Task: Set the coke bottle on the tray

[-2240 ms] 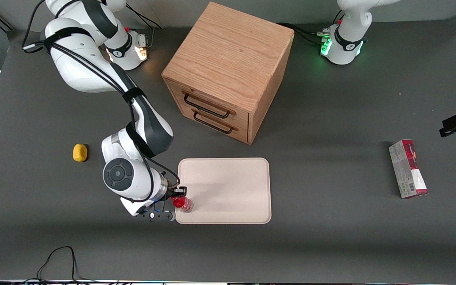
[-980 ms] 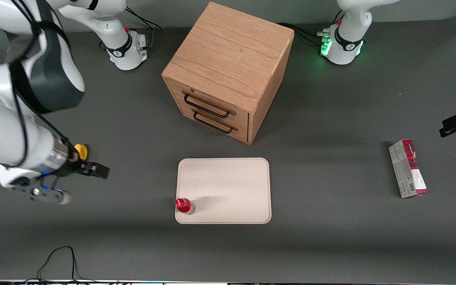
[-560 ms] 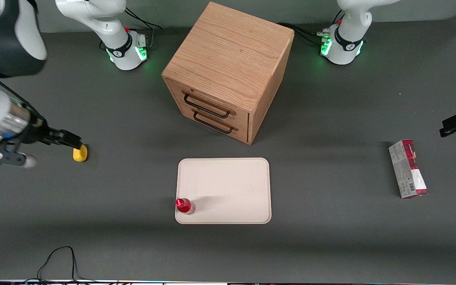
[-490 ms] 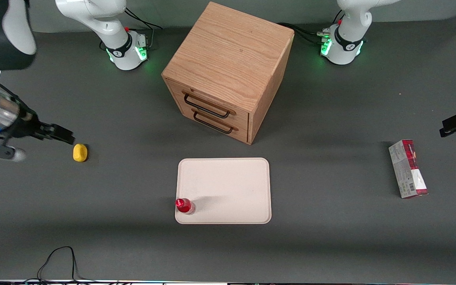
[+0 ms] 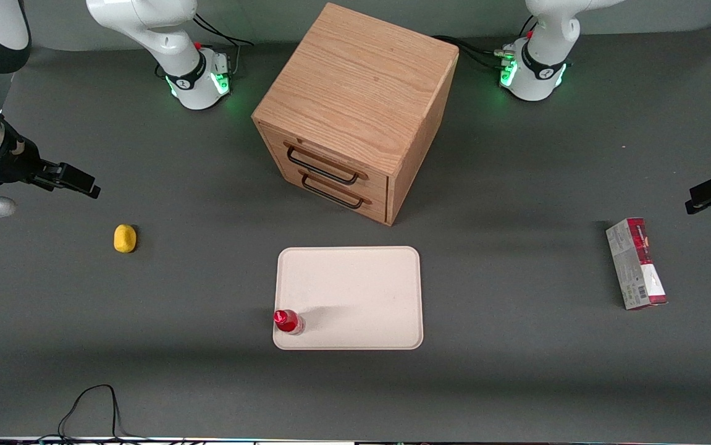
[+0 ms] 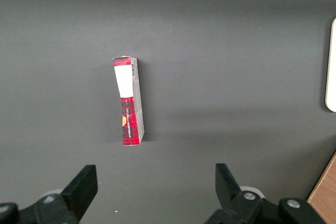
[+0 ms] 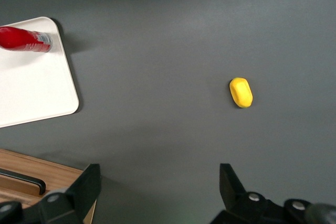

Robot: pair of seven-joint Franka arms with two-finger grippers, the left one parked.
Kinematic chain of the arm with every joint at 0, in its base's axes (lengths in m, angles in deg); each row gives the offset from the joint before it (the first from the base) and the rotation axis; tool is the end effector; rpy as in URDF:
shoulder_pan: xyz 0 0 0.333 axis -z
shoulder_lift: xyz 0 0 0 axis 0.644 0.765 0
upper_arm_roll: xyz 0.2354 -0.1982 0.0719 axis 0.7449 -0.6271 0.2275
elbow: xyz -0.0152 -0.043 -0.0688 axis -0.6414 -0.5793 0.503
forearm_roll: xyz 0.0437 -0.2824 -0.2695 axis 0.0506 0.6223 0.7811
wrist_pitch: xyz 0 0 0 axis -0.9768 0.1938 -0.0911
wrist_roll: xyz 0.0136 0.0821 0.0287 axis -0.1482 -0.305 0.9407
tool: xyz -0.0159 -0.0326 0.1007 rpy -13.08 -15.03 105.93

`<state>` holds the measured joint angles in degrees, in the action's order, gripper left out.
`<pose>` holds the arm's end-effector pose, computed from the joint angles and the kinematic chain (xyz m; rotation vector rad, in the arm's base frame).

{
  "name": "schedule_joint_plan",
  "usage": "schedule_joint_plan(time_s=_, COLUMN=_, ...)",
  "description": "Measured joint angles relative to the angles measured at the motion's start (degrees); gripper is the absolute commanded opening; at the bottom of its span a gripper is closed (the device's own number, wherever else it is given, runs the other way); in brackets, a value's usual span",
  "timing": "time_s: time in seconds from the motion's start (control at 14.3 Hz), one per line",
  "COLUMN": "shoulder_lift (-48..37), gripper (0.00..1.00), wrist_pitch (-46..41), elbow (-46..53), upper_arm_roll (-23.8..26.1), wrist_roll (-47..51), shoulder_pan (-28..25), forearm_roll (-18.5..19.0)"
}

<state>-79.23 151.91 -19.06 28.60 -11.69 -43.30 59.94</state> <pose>0.5442 0.0099 0.5797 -3.0888 0.3341 0.0660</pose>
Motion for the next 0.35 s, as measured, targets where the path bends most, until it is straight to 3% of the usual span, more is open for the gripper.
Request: schedule_joint_plan(time_s=0.35, shoulder_lift=-3.49, gripper=1.0, wrist_pitch=-0.1, elbow=-2.39, upper_arm_roll=0.03, wrist_roll=0.0, shoulder_pan=-1.13, forearm_roll=0.0)
